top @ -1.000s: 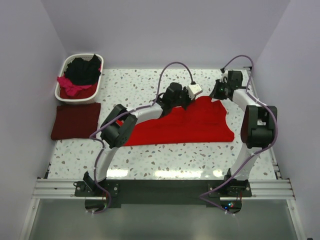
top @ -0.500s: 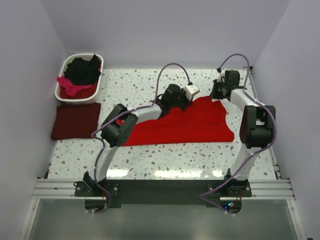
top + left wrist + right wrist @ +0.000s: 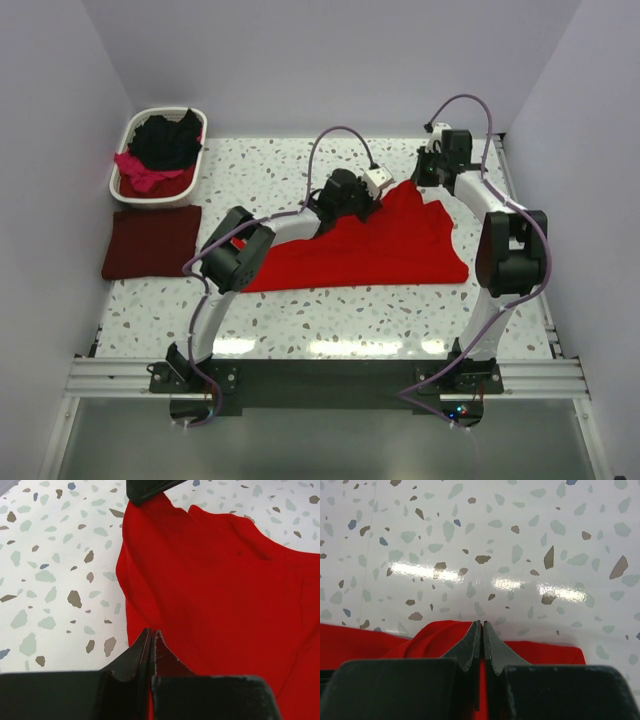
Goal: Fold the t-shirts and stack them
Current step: Fold the tshirt
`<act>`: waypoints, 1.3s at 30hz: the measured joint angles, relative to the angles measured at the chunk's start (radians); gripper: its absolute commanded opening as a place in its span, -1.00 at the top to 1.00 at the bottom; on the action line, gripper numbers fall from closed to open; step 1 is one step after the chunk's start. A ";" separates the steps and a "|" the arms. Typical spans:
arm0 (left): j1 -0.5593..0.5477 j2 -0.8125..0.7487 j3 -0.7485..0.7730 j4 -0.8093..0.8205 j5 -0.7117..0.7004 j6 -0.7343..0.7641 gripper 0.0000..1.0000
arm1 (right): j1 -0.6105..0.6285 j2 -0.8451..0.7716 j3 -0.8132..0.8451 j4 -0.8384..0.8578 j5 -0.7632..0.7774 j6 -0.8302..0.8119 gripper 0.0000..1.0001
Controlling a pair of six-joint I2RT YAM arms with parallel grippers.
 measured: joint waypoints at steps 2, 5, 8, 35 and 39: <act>0.003 0.000 -0.008 0.001 -0.001 -0.008 1.00 | 0.006 0.002 0.003 0.001 0.000 -0.003 0.97; 0.010 0.000 -0.016 0.003 -0.003 -0.022 1.00 | 0.008 0.011 0.004 0.001 0.002 -0.010 0.97; 0.016 0.000 -0.020 0.008 -0.003 -0.026 1.00 | 0.008 0.018 0.004 -0.006 0.019 -0.018 0.98; 0.016 -0.097 -0.127 0.007 0.145 -0.185 1.00 | 0.008 -0.238 -0.266 -0.019 0.122 -0.027 0.90; 0.015 -0.134 -0.173 0.008 0.174 -0.214 1.00 | 0.008 -0.272 -0.336 -0.019 0.133 -0.014 0.90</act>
